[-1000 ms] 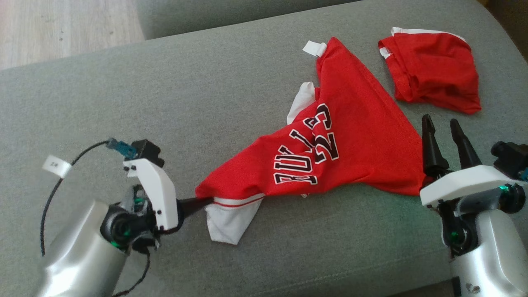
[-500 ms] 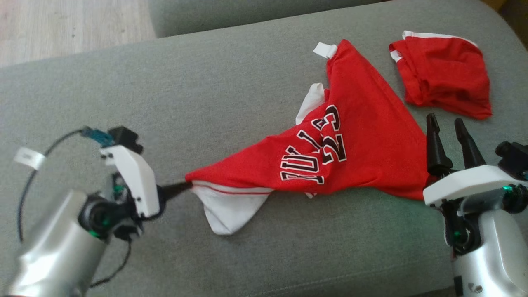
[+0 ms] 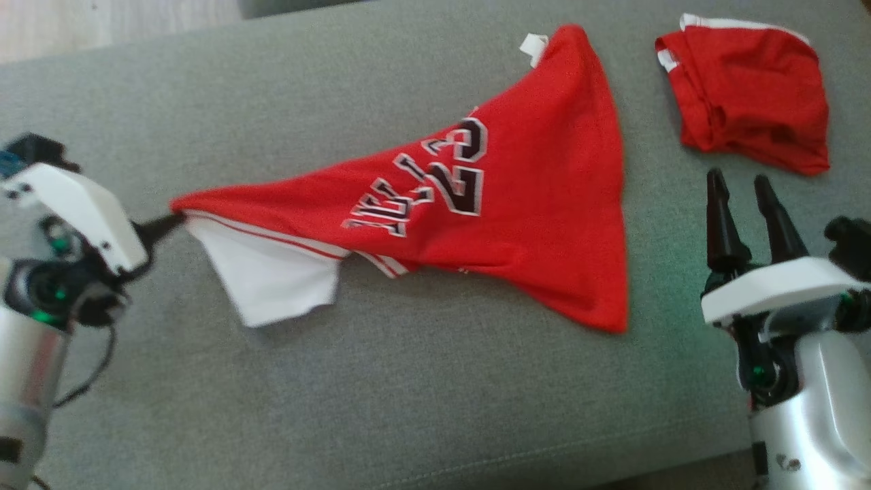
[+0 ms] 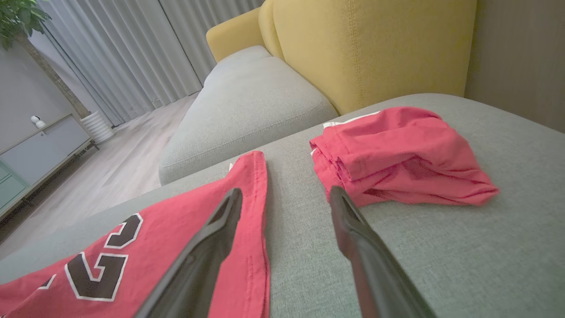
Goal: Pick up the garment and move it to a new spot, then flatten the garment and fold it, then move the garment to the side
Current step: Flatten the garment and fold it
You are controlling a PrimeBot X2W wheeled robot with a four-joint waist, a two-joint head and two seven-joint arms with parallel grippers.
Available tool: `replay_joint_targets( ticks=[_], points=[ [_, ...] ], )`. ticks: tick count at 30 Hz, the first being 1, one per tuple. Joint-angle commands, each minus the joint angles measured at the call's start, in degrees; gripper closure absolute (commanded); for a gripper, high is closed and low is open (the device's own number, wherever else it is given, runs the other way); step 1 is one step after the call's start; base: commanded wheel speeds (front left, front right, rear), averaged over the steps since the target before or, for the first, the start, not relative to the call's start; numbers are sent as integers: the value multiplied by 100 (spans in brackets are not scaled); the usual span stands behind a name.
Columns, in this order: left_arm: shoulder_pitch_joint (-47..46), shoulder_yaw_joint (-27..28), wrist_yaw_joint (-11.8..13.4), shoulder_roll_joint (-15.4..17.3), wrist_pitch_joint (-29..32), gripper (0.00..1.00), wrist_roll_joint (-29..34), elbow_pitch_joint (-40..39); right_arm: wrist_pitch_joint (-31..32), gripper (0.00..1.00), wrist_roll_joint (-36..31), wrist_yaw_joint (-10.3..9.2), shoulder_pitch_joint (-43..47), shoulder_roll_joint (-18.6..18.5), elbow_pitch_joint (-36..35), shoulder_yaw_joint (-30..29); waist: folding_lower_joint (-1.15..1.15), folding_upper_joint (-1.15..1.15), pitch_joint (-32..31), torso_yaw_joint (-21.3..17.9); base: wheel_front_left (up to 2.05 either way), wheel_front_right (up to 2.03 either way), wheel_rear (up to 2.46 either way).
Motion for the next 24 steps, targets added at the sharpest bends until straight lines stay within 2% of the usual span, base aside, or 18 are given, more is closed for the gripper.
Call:
replay_joint_targets(
  ticks=[1,5,9,10,11,19,21,24],
  points=[
    [-469,332,41,390,-108,100,81,-14,-13,0,47,-4,-286,-104,-240,150,-1,0,133,-65,0,0,0],
    [-717,487,119,406,-568,100,176,340,-50,0,68,-4,-333,-122,-225,183,-1,0,292,-121,0,0,0],
    [-851,485,-32,271,-677,99,139,634,-96,0,83,-4,-387,-138,-205,192,-1,0,338,-151,0,0,0],
    [-868,476,-67,239,-688,23,131,701,-109,0,76,-4,-388,-139,-185,193,-1,0,318,-146,0,0,0],
    [-874,454,-100,217,-714,0,145,763,-117,0,67,-4,-383,-136,-159,198,-1,0,290,-136,0,0,0],
    [-784,245,-338,220,-1079,0,370,884,-205,0,87,-4,-305,-80,-5,318,-1,0,-112,32,0,0,0],
    [-694,140,-371,259,-1342,0,551,757,-225,0,82,-4,-258,-69,22,340,-1,0,-231,104,0,0,0],
    [-465,28,-335,305,-2068,0,931,478,-317,0,59,-4,-166,-71,33,384,-1,0,-411,190,0,0,0]
  ],
)
